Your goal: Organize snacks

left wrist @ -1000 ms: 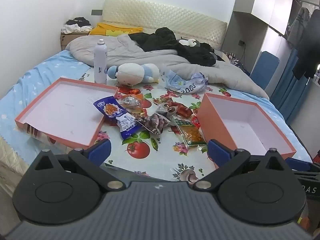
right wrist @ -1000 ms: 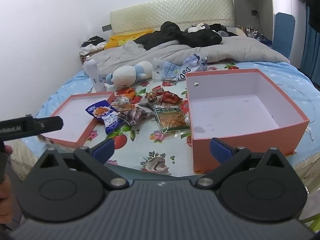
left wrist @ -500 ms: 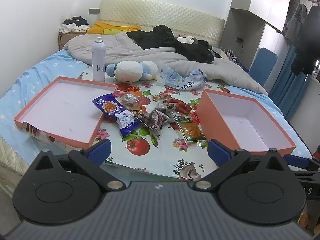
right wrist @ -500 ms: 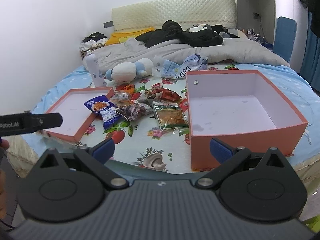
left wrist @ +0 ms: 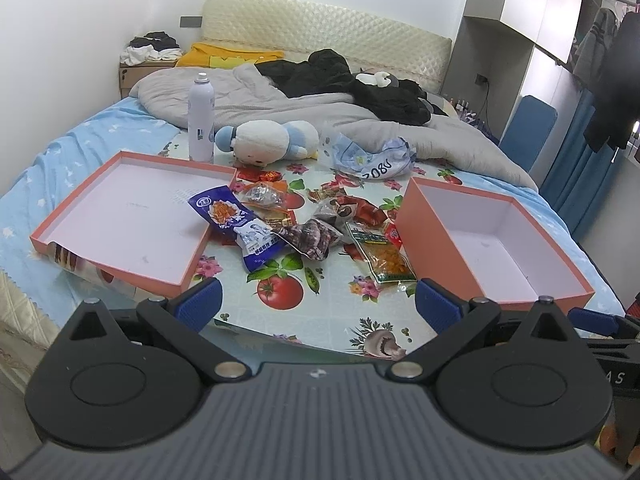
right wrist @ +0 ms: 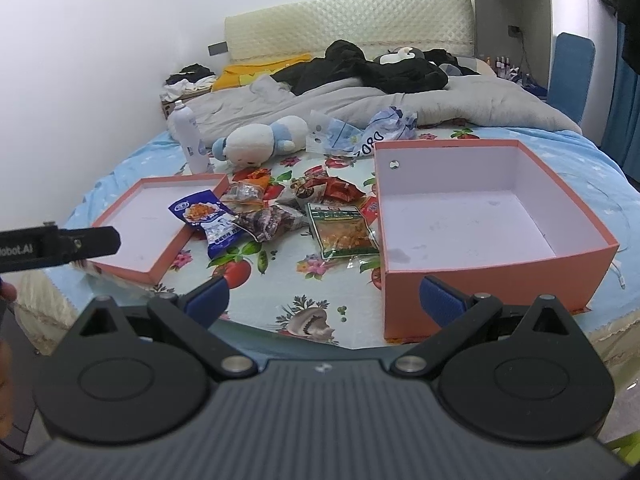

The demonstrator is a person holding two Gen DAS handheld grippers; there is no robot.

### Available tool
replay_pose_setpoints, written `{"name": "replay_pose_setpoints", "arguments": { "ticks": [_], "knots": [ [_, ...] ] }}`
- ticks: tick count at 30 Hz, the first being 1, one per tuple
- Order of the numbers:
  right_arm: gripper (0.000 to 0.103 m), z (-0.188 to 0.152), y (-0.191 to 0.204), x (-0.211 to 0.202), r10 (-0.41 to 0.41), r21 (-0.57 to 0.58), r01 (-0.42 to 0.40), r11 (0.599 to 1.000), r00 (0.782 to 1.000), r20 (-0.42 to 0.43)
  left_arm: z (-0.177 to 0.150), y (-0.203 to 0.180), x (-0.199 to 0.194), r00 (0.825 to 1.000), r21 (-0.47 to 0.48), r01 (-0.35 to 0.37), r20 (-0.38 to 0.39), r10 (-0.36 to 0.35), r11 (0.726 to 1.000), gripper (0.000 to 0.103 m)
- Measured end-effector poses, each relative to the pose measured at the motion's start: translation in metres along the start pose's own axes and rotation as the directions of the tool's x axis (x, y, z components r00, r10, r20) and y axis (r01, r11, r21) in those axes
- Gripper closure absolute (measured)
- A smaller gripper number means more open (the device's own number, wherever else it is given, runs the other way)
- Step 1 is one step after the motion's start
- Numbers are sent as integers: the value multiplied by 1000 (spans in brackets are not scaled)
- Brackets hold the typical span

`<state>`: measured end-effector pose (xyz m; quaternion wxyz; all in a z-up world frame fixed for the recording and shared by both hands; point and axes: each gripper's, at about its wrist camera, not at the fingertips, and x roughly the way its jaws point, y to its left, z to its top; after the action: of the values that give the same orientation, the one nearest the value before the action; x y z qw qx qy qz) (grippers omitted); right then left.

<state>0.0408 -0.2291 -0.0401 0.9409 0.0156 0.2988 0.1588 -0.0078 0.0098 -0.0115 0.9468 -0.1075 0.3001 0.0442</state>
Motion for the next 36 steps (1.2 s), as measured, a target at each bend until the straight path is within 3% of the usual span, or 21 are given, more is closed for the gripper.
{"name": "replay_pose_setpoints", "arguments": {
  "ticks": [31,36],
  "knots": [
    [0,-6,-2,1,-9,10,10,1000,1000,-17,-10,-4,9,1000,11,-7,-26,8,1000,0],
    [0,-11,-9,-1,9,75,-9,997,1000,2,-13,-2,15,999,15,-10,-45,10,1000,0]
  ]
}}
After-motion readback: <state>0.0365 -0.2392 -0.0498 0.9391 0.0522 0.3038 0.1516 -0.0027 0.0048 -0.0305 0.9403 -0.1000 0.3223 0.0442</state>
